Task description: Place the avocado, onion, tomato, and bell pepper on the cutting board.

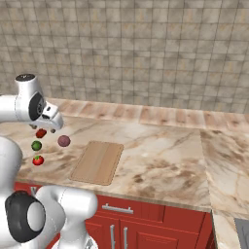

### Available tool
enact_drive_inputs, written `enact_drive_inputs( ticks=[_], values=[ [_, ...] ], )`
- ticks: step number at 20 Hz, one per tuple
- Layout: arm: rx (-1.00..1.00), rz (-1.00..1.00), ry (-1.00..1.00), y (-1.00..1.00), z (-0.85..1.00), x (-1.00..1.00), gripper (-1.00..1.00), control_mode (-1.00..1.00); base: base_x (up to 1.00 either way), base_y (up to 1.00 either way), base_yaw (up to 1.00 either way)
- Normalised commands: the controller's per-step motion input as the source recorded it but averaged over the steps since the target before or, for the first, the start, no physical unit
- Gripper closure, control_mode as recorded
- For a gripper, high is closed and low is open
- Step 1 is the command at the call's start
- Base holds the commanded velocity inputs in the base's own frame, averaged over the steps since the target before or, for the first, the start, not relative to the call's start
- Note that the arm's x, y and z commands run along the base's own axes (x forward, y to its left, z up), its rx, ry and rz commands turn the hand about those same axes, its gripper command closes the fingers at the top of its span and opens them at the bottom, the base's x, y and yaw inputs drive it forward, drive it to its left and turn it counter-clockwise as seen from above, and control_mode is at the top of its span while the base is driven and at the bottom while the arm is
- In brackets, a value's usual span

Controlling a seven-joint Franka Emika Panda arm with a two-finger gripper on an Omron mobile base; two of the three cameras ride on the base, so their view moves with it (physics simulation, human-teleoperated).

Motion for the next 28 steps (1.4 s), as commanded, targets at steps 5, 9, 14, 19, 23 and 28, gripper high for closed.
enact_drive_inputs(
  ticks=[5,9,14,19,23,28],
  values=[
    [0.0,-0.04,0.02,0.82,-0.53,0.3,-1.0,-1.0,0.0,0.0,0.0],
    [0.0,-0.02,0.06,0.55,-0.51,0.3,-1.0,-1.0,0.0,0.0,0.0],
    [0.0,0.0,0.11,0.22,-0.52,0.08,-1.0,-1.0,0.0,0.0,0.0],
    [-0.05,0.0,0.03,0.02,-0.33,0.0,-1.0,-1.0,0.0,0.0,0.0],
    [-0.05,0.0,0.02,0.0,-0.15,0.0,-1.0,-1.0,0.0,0.0,0.0],
    [-0.01,0.0,0.05,0.0,-0.42,0.0,-1.0,-1.0,0.0,0.0,0.0]
  ],
)
